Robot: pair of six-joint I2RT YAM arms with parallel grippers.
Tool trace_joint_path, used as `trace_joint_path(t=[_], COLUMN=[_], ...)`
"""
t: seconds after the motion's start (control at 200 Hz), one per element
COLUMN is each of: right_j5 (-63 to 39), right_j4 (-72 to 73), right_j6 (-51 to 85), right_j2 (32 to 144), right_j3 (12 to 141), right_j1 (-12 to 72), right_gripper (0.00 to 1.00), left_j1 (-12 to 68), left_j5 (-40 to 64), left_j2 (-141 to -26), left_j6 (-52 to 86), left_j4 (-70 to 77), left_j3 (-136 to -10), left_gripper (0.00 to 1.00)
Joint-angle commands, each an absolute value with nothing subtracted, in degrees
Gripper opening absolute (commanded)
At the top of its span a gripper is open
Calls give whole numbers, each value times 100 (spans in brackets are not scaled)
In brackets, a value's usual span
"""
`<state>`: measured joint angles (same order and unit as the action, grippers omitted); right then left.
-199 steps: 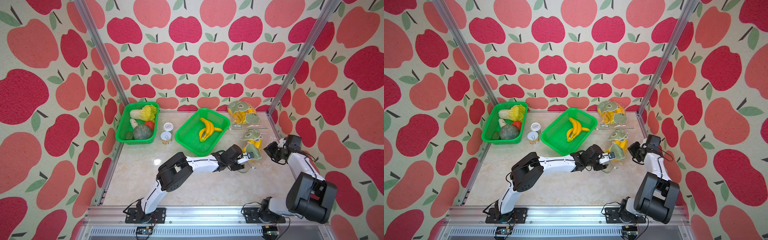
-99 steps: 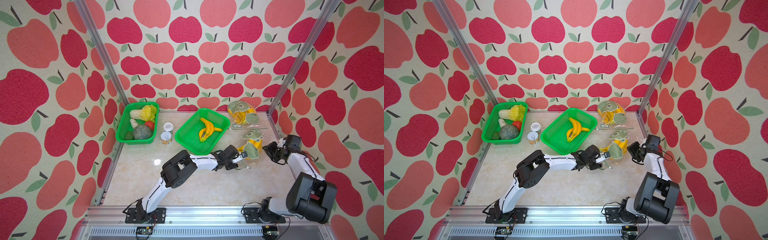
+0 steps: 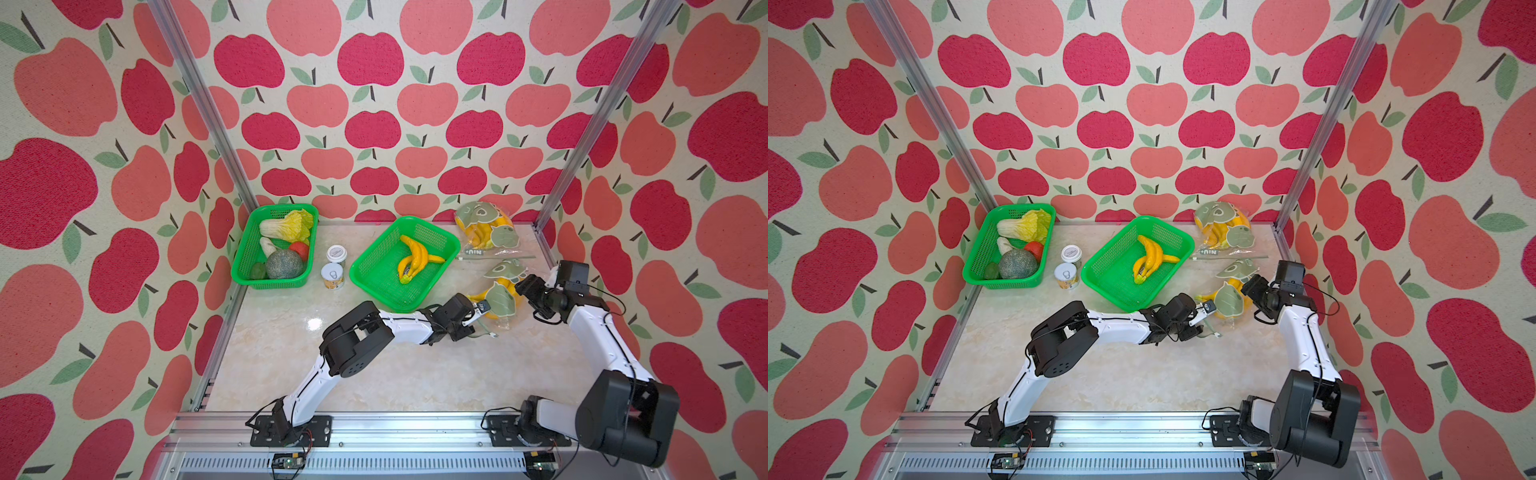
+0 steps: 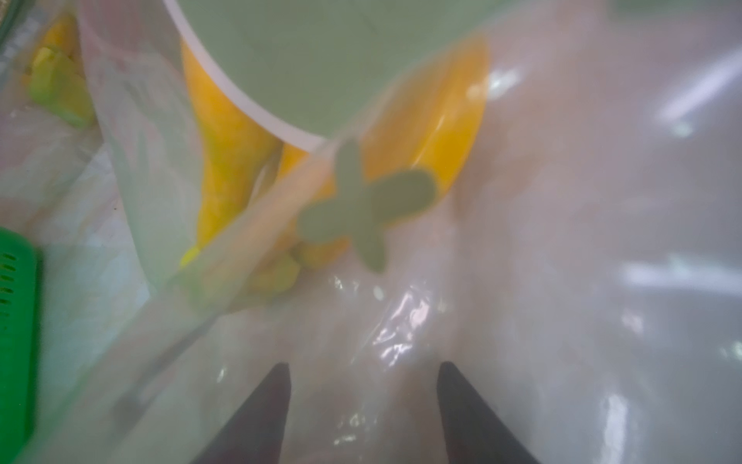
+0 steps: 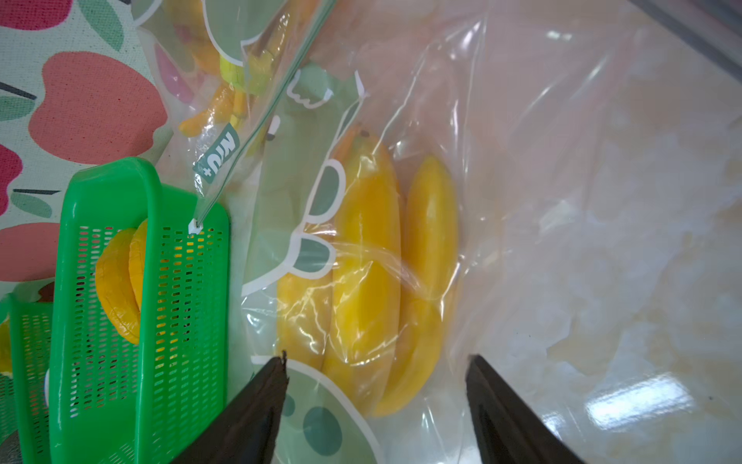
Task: Open the zip-top bag and take out the banana
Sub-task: Adjust the zipper food storage bag at the center of the board.
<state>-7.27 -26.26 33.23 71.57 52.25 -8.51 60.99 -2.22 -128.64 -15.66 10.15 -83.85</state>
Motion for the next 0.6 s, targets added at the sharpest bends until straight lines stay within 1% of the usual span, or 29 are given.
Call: trace_joint_path(t=[0.0, 0.08, 0.235, 0.42, 0.5, 0.595], right_j5=[320, 514, 409, 273, 271, 312], right_j4=[-3296, -3480, -3641, -3689, -3687, -3695], right_j6=[2931, 2842, 2837, 2837, 2782, 2695], right_j2=[7155, 7482, 8469, 9389, 9620, 9824], right_j3=[5937, 6366, 7006, 7530, 7659, 7796], right_j1=[-519, -259, 119, 433, 554, 744], right_gripper=[75, 76, 75, 65, 63, 59], left_j1=[6068, 6073, 6073, 6039, 6004, 5984], left_j5=[-359, -386, -361, -309, -294, -281], left_j2=[-12638, -12613, -12578, -12560, -12533, -12528], left_j6=[-1302, -1267, -1233, -1210, -1178, -1151], left_j4=[1219, 1273, 1345, 1353, 1375, 1381], left_j3=[-8141, -8084, -8062, -8104, -8119, -8115], left_gripper=[59, 58, 57, 50, 49, 47])
